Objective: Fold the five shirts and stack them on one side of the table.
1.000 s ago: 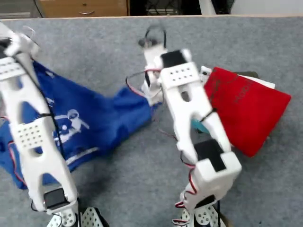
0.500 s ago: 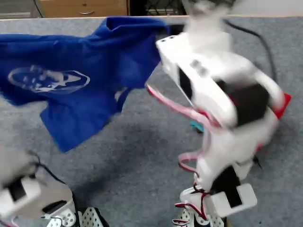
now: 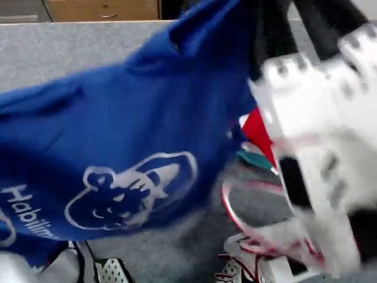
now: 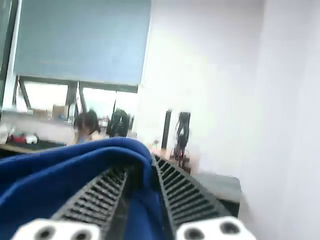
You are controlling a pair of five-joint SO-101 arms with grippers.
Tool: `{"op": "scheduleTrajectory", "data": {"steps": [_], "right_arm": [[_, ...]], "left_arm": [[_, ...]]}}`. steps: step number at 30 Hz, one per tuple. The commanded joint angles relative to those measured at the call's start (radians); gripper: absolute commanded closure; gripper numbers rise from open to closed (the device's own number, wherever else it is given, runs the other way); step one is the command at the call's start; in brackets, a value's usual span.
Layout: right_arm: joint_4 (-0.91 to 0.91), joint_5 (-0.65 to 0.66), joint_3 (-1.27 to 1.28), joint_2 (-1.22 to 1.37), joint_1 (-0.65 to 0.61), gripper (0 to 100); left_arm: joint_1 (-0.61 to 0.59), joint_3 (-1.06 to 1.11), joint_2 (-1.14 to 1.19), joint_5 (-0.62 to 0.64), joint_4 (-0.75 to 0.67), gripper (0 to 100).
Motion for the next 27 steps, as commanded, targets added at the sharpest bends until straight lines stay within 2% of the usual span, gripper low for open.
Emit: {"op": "scheduleTrajectory", "data": {"steps": [1,3,5,8,10,12,13,14,16,21,27], "right_arm": [[-0.094,-0.057,0.188,0.061,-0.021,98.5],[-0.133,-0.072,0.302,0.101,-0.035,98.5],[-0.203,-0.069,0.41,0.153,-0.052,98.5],[-0.368,-0.071,0.555,0.262,-0.048,98.5],[-0.511,-0.069,0.607,0.352,-0.023,98.5],[-0.612,-0.069,0.599,0.449,0.008,98.5],[-0.635,-0.069,0.575,0.489,0.021,98.5],[-0.635,-0.069,0.538,0.529,0.032,98.5],[-0.586,-0.071,0.443,0.587,0.043,98.5],[-0.379,-0.069,0.219,0.671,0.048,98.5],[-0.101,-0.054,0.125,0.75,0.046,98.5]], "left_arm": [[-0.005,0.358,-0.041,-0.005,-0.002,97],[0.001,0.588,-0.034,-0.003,-0.069,97],[0.042,0.835,-0.015,-0.003,-0.249,97],[0.093,1.15,0.025,-0.006,-0.646,97],[0.157,1.307,0.086,-0.009,-0.99,97],[0.196,1.339,0.18,-0.003,-1.266,93],[0.211,1.317,0.236,-0.003,-1.343,91],[0.234,1.265,0.29,-0.006,-1.366,91],[0.262,1.121,0.388,-0.008,-1.316,94],[0.295,0.802,0.574,-0.009,-0.994,97],[0.294,0.774,0.621,-0.011,-0.709,97]]}}
